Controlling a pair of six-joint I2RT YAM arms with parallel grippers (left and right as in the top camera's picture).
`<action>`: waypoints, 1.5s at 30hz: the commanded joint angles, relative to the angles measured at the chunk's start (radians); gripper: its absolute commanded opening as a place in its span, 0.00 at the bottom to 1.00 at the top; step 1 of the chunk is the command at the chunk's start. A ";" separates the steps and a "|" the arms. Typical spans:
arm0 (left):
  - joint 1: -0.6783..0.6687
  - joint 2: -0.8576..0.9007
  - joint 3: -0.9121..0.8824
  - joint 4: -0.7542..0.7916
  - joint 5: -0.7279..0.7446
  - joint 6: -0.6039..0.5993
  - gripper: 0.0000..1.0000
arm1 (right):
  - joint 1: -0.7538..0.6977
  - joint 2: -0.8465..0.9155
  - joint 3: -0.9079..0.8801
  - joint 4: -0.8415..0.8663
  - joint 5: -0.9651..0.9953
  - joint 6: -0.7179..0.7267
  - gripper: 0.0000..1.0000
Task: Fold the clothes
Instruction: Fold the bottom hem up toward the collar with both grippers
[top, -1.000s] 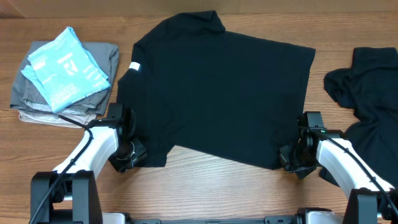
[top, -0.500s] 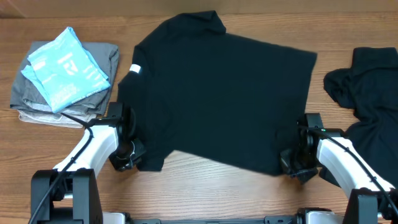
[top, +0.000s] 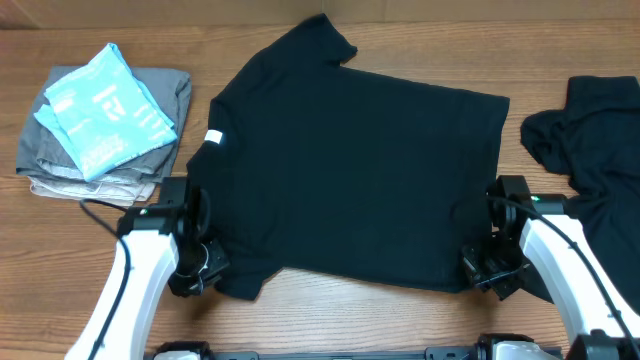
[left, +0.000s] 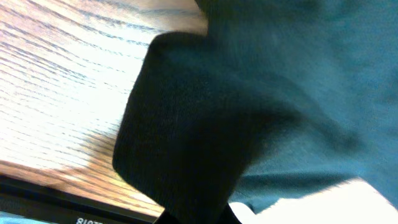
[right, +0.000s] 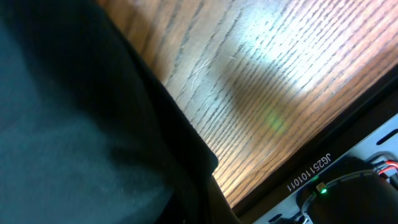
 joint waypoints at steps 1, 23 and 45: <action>0.004 -0.075 0.041 -0.034 0.056 0.015 0.04 | -0.005 -0.057 0.025 -0.008 -0.057 -0.056 0.04; -0.013 0.137 0.523 -0.119 0.011 0.121 0.04 | -0.048 -0.047 0.288 -0.084 -0.014 -0.099 0.04; -0.225 0.511 0.780 0.140 -0.110 0.187 0.04 | -0.075 0.157 0.288 0.304 0.031 -0.078 0.04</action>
